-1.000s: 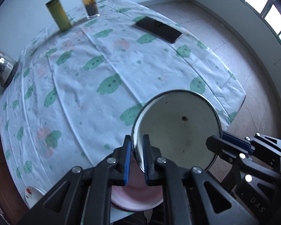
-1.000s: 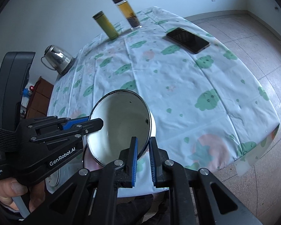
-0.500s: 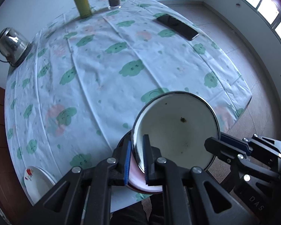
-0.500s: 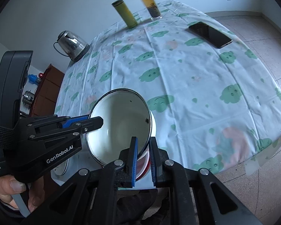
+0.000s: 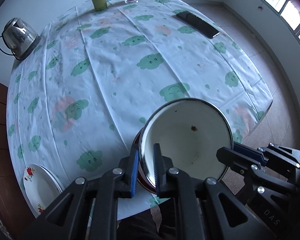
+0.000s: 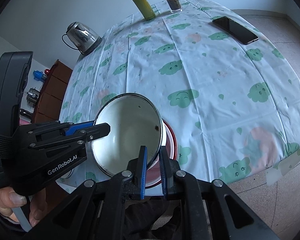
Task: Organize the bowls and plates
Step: 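Lift the cream enamel bowl with both grippers over the red bowl, then lower the cream enamel bowl into the red bowl with both grippers, then open both grippers and release the cream enamel bowl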
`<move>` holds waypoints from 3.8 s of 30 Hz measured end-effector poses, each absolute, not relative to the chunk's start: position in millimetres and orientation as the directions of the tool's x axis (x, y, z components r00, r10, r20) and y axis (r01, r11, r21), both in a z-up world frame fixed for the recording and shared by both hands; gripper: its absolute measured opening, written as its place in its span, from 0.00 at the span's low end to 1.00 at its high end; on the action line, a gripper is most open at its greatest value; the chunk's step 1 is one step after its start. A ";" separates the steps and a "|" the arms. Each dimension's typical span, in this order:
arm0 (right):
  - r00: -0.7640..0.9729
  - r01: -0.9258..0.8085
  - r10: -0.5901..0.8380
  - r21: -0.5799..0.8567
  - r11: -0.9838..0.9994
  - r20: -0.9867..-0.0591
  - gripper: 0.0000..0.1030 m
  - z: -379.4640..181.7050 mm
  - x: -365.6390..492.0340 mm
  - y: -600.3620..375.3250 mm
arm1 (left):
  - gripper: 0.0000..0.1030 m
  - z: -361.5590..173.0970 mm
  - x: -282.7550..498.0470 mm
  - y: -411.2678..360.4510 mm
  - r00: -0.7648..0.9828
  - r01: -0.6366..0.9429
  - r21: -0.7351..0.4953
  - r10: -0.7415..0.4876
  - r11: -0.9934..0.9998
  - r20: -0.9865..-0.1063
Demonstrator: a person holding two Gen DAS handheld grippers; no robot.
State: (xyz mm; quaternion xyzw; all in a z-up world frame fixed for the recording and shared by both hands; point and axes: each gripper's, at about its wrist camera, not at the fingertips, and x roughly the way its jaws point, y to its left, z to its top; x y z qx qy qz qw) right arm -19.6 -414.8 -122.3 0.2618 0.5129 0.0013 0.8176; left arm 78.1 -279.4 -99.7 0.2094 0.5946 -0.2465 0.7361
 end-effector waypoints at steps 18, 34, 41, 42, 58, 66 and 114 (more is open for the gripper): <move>0.446 0.249 0.273 0.411 0.877 -0.852 0.13 -131.6 -16.9 -407.1 | 0.10 -115.8 75.1 -269.5 0.146 0.592 0.011 -0.095 0.806 -0.985; 0.428 0.249 0.280 0.410 0.878 -0.859 0.13 -140.8 -16.5 -402.8 | 0.10 -127.4 75.6 -264.8 0.126 0.583 0.007 -0.082 0.812 -0.989; 0.420 0.250 0.284 0.410 0.877 -0.862 0.13 -145.2 -14.8 -403.4 | 0.10 -132.1 76.5 -265.8 0.118 0.583 0.008 -0.075 0.813 -0.990; 0.418 0.251 0.285 0.411 0.876 -0.862 0.13 -146.2 -14.6 -403.5 | 0.10 -132.7 76.7 -265.9 0.117 0.582 0.008 -0.074 0.813 -0.990; 0.401 0.253 0.292 0.412 0.875 -0.868 0.13 -156.5 -13.6 -403.1 | 0.10 -141.4 77.2 -266.3 0.099 0.581 0.008 -0.061 0.814 -0.993; 0.402 0.255 0.297 0.417 0.872 -0.866 0.13 -160.0 -14.1 -402.8 | 0.10 -145.4 77.5 -264.8 0.093 0.581 0.010 -0.055 0.814 -0.994; 0.418 0.265 0.307 0.438 0.859 -0.855 0.16 -159.6 -13.8 -404.5 | 0.10 -144.7 75.0 -256.6 0.079 0.579 -0.020 -0.080 0.815 -0.994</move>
